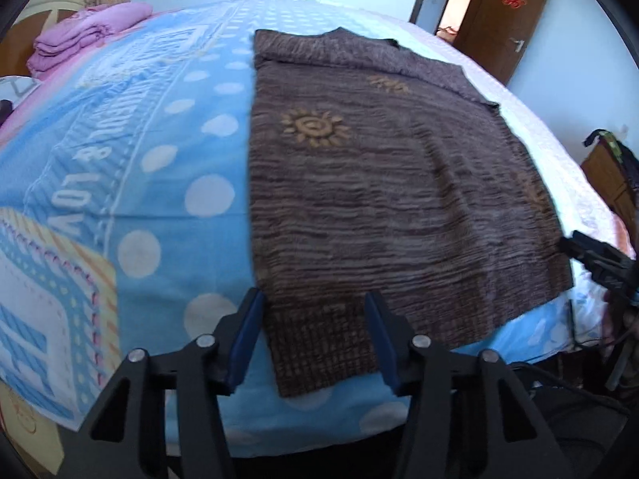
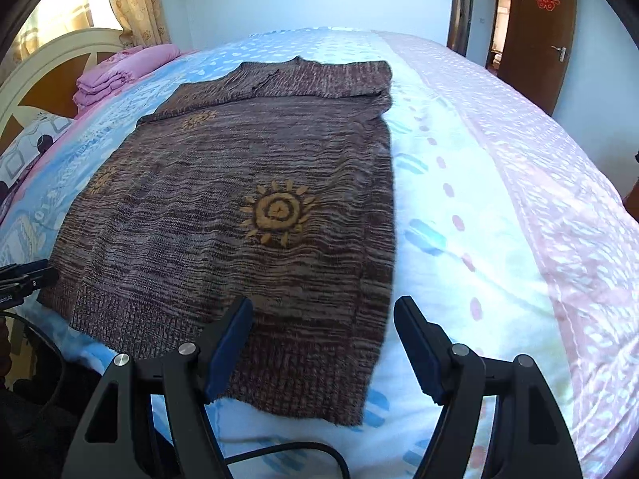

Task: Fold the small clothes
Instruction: 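Move both tools back over the folded sweater toward its hem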

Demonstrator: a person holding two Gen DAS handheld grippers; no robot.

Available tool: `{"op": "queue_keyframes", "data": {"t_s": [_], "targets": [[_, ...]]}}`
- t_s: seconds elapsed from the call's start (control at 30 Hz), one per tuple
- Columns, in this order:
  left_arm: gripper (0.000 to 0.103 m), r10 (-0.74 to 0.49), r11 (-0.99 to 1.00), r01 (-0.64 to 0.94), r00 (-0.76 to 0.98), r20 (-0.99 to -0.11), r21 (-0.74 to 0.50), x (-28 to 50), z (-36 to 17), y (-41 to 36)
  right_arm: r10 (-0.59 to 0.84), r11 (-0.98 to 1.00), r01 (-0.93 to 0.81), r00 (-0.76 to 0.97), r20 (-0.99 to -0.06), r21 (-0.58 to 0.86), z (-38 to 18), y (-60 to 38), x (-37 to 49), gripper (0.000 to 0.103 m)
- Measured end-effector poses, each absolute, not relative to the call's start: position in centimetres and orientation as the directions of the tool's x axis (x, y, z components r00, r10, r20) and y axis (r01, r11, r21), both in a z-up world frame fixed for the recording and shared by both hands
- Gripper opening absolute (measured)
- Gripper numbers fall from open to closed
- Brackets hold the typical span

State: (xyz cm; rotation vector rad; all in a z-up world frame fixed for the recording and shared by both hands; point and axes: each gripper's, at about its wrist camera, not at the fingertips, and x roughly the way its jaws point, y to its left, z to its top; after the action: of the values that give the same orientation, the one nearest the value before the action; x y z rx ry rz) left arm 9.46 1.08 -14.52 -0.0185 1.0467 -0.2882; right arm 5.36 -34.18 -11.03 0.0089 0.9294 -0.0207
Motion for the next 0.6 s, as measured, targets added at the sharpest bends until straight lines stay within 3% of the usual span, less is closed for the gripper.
{"op": "queue_keyframes", "data": {"t_s": [0.13,0.33,0.6], "targets": [[0.047,-0.217,0.970,0.202,0.458,-0.862,-0.137,9.3,-14.9,1.2,-0.036,0.998,0.061,0.606,-0.795,0.000,-11.0,-35.4,4.4,0.074],[0.046,-0.164,0.984,0.147,0.490,-0.856,-0.105,8.8,-14.3,2.0,-0.031,0.994,0.101,0.592,-0.806,0.037,-11.5,-37.2,3.5,0.074],[0.064,-0.192,0.977,0.177,0.459,-0.868,-0.123,8.9,-15.1,1.3,0.083,0.990,0.048,0.559,-0.825,0.132,-13.0,-36.4,3.4,0.074]]}}
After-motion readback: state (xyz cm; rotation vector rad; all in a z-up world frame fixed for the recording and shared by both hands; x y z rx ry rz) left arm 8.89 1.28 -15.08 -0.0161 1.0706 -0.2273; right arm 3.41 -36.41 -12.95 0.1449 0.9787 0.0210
